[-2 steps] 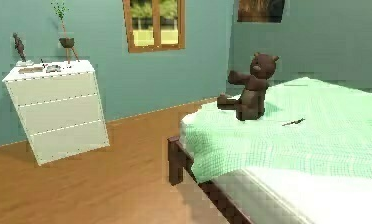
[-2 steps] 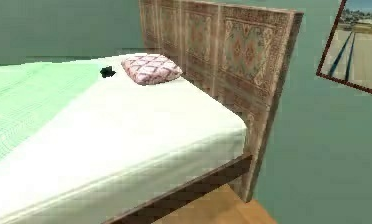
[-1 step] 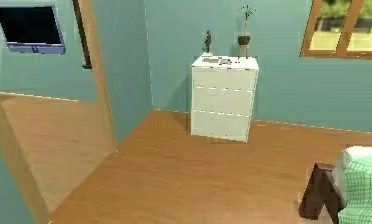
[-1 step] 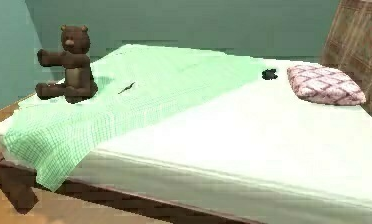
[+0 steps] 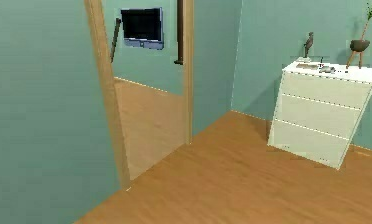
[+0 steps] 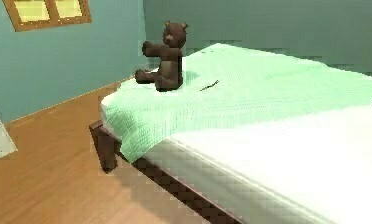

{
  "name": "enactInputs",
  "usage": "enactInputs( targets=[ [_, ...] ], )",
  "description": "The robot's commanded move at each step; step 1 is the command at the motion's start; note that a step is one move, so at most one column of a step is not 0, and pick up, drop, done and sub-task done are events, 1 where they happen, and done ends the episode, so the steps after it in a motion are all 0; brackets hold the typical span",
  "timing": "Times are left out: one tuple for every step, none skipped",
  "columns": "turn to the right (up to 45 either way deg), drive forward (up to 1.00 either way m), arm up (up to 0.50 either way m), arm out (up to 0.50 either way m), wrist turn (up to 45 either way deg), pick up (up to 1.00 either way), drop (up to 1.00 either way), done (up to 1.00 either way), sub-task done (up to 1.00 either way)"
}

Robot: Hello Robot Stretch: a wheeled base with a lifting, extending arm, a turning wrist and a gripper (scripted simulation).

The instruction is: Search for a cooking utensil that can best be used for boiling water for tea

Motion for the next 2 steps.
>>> enactInputs(
  targets=[
    [0.0, 1.00, 0.00, 0.00, 0.0, 0.00, 0.00, 0.00, 0.00],
    [-6.0, 0.00, 0.00, 0.00, 0.0, 0.00, 0.00, 0.00, 0.00]
  ],
)
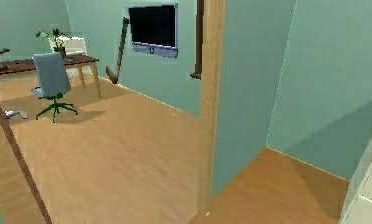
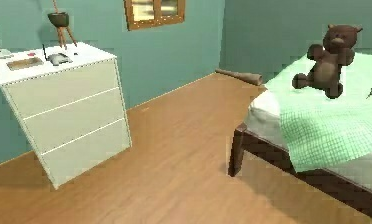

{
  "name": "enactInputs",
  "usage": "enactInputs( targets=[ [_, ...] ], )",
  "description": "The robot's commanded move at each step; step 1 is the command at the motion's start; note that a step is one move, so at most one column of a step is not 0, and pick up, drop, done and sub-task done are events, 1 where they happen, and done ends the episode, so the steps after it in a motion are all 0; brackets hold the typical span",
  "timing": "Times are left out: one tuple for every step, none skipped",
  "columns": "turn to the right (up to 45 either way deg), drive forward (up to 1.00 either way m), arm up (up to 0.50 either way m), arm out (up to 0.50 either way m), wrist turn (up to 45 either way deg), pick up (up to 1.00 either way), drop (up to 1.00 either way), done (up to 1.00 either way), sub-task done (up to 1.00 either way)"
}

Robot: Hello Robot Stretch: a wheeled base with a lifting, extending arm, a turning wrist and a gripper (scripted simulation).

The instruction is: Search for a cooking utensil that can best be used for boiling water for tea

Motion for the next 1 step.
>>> enactInputs(
  targets=[
    [0.0, 0.20, 0.00, 0.00, 0.0, 0.00, 0.00, 0.00, 0.00]
  ],
)
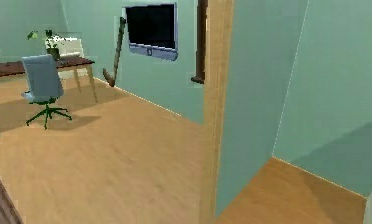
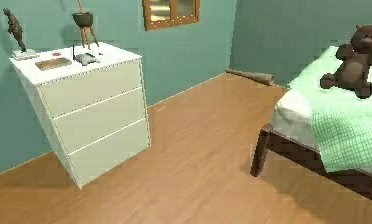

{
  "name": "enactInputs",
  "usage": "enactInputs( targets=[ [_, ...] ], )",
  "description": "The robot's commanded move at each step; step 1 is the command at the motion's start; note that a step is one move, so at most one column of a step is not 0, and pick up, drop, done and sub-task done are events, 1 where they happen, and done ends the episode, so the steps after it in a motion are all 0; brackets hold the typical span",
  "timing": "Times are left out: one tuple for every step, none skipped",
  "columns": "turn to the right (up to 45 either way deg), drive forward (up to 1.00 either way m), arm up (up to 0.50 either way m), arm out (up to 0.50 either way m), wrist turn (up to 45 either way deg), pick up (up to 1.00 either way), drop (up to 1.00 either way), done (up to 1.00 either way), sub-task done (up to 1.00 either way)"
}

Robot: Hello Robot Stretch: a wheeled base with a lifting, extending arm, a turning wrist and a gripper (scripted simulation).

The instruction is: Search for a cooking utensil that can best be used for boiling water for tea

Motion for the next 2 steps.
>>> enactInputs(
  targets=[
    [-12.0, 0.00, 0.00, 0.00, 0.0, 0.00, 0.00, 0.00, 0.00],
    [0.0, 0.40, 0.00, 0.00, 0.0, 0.00, 0.00, 0.00, 0.00]
  ],
)
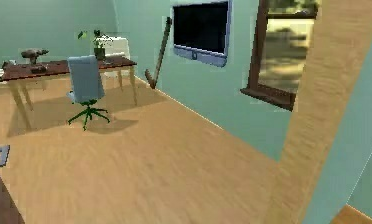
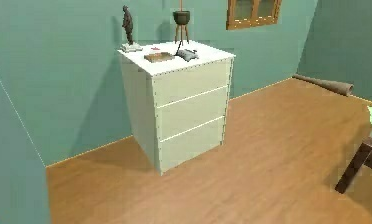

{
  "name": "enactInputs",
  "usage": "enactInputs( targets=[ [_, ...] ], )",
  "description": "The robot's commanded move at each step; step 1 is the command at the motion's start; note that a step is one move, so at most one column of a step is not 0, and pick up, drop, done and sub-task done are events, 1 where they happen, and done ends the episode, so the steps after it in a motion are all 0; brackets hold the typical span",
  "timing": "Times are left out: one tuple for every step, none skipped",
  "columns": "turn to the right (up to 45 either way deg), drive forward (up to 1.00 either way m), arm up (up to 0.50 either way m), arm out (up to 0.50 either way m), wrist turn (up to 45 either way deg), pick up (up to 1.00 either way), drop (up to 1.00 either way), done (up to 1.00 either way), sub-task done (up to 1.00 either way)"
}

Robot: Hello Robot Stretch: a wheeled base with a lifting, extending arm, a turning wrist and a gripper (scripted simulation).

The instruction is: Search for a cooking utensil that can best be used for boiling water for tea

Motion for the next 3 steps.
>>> enactInputs(
  targets=[
    [-24.0, 0.00, 0.00, 0.00, 0.0, 0.00, 0.00, 0.00, 0.00],
    [0.0, 0.80, 0.00, 0.00, 0.0, 0.00, 0.00, 0.00, 0.00],
    [-12.0, 0.00, 0.00, 0.00, 0.0, 0.00, 0.00, 0.00, 0.00]
  ],
)
